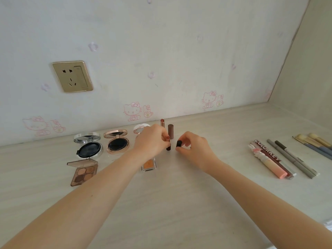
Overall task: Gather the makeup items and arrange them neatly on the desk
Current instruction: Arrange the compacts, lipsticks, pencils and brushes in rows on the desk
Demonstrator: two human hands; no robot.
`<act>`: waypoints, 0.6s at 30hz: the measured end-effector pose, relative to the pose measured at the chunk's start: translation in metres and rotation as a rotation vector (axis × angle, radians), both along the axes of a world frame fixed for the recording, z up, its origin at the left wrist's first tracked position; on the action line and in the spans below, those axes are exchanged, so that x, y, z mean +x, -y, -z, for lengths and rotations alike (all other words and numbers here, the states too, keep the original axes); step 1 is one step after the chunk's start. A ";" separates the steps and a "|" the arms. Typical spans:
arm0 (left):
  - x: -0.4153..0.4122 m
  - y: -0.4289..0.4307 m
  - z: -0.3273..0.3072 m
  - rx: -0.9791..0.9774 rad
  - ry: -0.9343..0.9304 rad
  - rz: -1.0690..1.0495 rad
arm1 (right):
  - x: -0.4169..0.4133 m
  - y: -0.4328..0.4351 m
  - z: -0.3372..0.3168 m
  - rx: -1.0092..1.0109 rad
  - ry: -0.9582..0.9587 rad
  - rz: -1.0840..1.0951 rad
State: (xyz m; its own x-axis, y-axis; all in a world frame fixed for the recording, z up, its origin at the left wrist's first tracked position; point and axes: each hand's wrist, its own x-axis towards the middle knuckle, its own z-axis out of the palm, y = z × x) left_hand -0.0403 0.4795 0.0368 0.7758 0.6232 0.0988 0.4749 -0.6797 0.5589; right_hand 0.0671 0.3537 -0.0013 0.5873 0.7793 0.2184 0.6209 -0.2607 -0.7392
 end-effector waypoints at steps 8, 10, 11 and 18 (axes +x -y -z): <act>0.011 -0.010 0.009 -0.013 -0.002 -0.040 | 0.010 -0.016 0.013 -0.031 0.014 0.023; 0.013 -0.011 0.010 -0.017 0.007 -0.063 | 0.011 -0.021 0.013 -0.022 0.022 0.036; 0.014 -0.011 0.011 -0.019 0.010 -0.074 | 0.011 -0.023 0.013 -0.021 0.026 0.043; 0.017 -0.013 0.011 -0.007 0.008 -0.117 | 0.013 -0.037 0.013 -0.017 0.016 0.083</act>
State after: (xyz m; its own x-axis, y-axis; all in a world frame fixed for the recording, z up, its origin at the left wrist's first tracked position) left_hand -0.0232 0.4929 0.0254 0.6970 0.7100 0.1004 0.5460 -0.6162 0.5676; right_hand 0.0796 0.3907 -0.0139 0.6462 0.7321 0.2155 0.6085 -0.3239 -0.7244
